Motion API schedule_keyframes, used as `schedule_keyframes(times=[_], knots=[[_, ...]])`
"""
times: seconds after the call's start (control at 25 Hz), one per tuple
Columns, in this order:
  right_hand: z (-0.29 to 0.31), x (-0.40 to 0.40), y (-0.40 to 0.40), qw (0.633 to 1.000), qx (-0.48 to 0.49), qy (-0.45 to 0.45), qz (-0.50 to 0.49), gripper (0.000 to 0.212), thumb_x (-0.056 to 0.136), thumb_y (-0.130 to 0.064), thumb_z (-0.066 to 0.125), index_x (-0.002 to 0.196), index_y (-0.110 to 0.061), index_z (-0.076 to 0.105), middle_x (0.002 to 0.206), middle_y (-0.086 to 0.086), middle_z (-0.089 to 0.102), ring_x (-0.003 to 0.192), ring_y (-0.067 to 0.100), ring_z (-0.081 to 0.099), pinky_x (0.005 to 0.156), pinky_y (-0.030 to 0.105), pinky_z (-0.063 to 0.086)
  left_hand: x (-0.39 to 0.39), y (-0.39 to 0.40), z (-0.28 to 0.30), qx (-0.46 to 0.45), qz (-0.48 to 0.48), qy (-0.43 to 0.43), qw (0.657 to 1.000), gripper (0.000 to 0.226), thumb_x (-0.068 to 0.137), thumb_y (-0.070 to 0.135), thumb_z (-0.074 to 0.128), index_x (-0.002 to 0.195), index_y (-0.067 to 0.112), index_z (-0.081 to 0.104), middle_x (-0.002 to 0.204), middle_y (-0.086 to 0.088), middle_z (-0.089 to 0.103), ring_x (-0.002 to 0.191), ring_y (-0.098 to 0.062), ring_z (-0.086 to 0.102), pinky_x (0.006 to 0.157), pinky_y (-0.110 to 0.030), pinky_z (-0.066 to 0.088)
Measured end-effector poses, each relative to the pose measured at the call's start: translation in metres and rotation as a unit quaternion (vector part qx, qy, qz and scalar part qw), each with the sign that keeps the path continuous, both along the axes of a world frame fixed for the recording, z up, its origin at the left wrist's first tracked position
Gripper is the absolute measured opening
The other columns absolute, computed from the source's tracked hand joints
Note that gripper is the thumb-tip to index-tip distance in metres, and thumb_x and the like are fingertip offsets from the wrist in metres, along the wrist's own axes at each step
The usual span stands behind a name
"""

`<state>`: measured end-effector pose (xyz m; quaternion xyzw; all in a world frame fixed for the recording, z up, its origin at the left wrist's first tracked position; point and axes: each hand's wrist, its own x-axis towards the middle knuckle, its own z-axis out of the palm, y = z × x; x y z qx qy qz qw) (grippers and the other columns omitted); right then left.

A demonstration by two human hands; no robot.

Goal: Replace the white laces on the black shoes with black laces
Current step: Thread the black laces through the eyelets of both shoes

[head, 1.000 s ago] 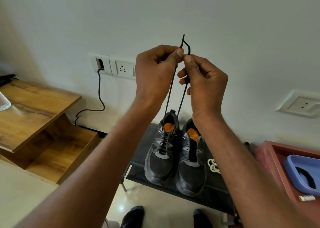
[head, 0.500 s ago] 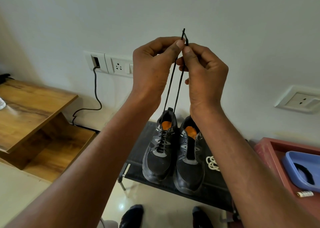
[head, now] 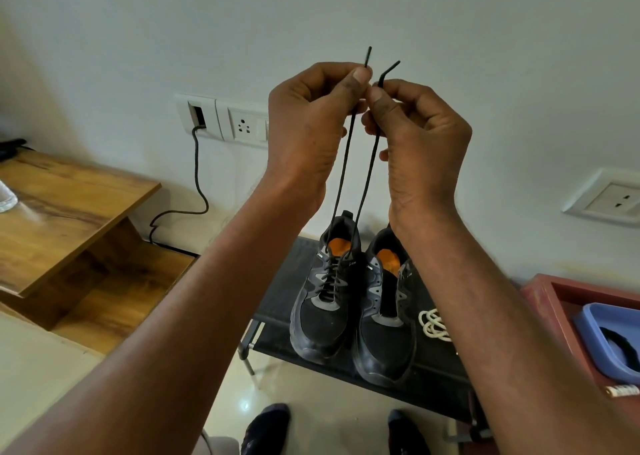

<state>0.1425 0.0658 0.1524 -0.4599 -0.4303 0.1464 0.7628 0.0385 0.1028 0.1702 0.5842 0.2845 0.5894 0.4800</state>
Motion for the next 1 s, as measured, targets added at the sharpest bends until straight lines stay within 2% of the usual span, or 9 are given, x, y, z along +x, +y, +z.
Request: schedule_keyframes(times=[0.12, 0.2, 0.32, 0.4, 0.48, 0.56, 0.68, 0.84, 1.0], knots=[[-0.021, 0.013, 0.003, 0.994, -0.096, 0.022, 0.043, 0.004, 0.097, -0.016, 0.072, 0.098, -0.013, 0.075, 0.066, -0.001, 0.064, 0.057, 0.014, 0.060, 0.058, 0.029, 0.050, -0.015, 0.014, -0.017, -0.035, 0.015, 0.023, 0.999, 0.018, 0.103, 0.019, 0.063, 0.109, 0.004, 0.072, 0.073, 0.000, 0.061, 0.064, -0.015, 0.062, 0.069, -0.034, 0.053], [-0.053, 0.028, 0.006, 0.970, -0.231, -0.063, 0.053, 0.003, 0.096, -0.018, 0.074, 0.095, -0.019, 0.076, 0.072, -0.008, 0.065, 0.060, 0.006, 0.057, 0.061, 0.026, 0.046, -0.030, 0.027, -0.045, -0.063, 0.049, 0.144, 0.986, 0.018, 0.101, 0.024, 0.065, 0.103, 0.009, 0.075, 0.075, 0.006, 0.062, 0.061, -0.011, 0.052, 0.068, -0.031, 0.047], [-0.105, 0.045, 0.010, 0.864, -0.422, -0.276, -0.001, 0.007, 0.094, -0.022, 0.071, 0.090, -0.026, 0.074, 0.086, -0.008, 0.071, 0.079, 0.010, 0.068, 0.066, 0.025, 0.045, -0.048, 0.045, -0.101, -0.140, 0.050, 0.348, 0.926, 0.019, 0.097, 0.031, 0.071, 0.098, 0.012, 0.076, 0.093, 0.002, 0.072, 0.077, -0.012, 0.062, 0.082, -0.034, 0.052], [-0.127, 0.048, 0.012, 0.813, -0.480, -0.330, 0.003, 0.007, 0.095, -0.020, 0.068, 0.094, -0.026, 0.072, 0.092, -0.004, 0.072, 0.083, 0.017, 0.067, 0.070, 0.028, 0.047, -0.048, 0.055, -0.134, -0.143, 0.040, 0.465, 0.873, 0.022, 0.095, 0.033, 0.073, 0.107, 0.015, 0.076, 0.110, -0.003, 0.072, 0.101, -0.021, 0.067, 0.088, -0.033, 0.051], [-0.141, 0.047, 0.017, 0.788, -0.507, -0.349, 0.020, 0.007, 0.097, -0.019, 0.065, 0.098, -0.024, 0.070, 0.094, -0.003, 0.070, 0.081, 0.015, 0.064, 0.068, 0.029, 0.047, -0.041, 0.061, -0.159, -0.116, 0.018, 0.532, 0.839, 0.025, 0.093, 0.035, 0.073, 0.113, 0.020, 0.076, 0.112, -0.004, 0.071, 0.103, -0.021, 0.064, 0.087, -0.031, 0.050], [-0.154, 0.045, 0.021, 0.772, -0.518, -0.369, 0.025, 0.007, 0.098, -0.019, 0.064, 0.101, -0.024, 0.069, 0.095, -0.002, 0.069, 0.079, 0.015, 0.062, 0.068, 0.031, 0.050, -0.032, 0.065, -0.182, -0.098, -0.011, 0.552, 0.828, 0.021, 0.093, 0.037, 0.074, 0.101, 0.018, 0.077, 0.099, 0.000, 0.073, 0.092, -0.017, 0.063, 0.077, -0.028, 0.048], [-0.169, 0.039, 0.023, 0.751, -0.527, -0.398, 0.018, 0.005, 0.097, -0.021, 0.069, 0.101, -0.021, 0.071, 0.095, 0.001, 0.070, 0.082, 0.021, 0.067, 0.077, 0.038, 0.060, -0.023, 0.069, -0.210, -0.092, -0.045, 0.552, 0.827, 0.018, 0.092, 0.035, 0.077, 0.087, 0.019, 0.073, 0.082, 0.005, 0.069, 0.082, -0.011, 0.063, 0.062, -0.022, 0.042], [-0.181, 0.038, 0.023, 0.749, -0.524, -0.405, -0.001, 0.014, 0.092, -0.025, 0.078, 0.105, -0.022, 0.071, 0.096, 0.002, 0.071, 0.084, 0.023, 0.069, 0.078, 0.040, 0.061, -0.021, 0.077, -0.220, -0.096, -0.051, 0.533, 0.839, 0.020, 0.091, 0.031, 0.080, 0.082, 0.016, 0.071, 0.076, 0.006, 0.067, 0.072, -0.005, 0.060, 0.059, -0.022, 0.040], [-0.183, 0.042, 0.026, 0.764, -0.515, -0.388, -0.013, 0.010, 0.091, -0.023, 0.079, 0.100, -0.026, 0.075, 0.097, 0.000, 0.073, 0.085, 0.023, 0.070, 0.079, 0.040, 0.062, -0.022, 0.080, -0.223, -0.107, -0.064, 0.530, 0.839, 0.022, 0.090, 0.029, 0.081, 0.079, 0.013, 0.070, 0.069, 0.004, 0.065, 0.068, -0.009, 0.059, 0.061, -0.026, 0.042]])
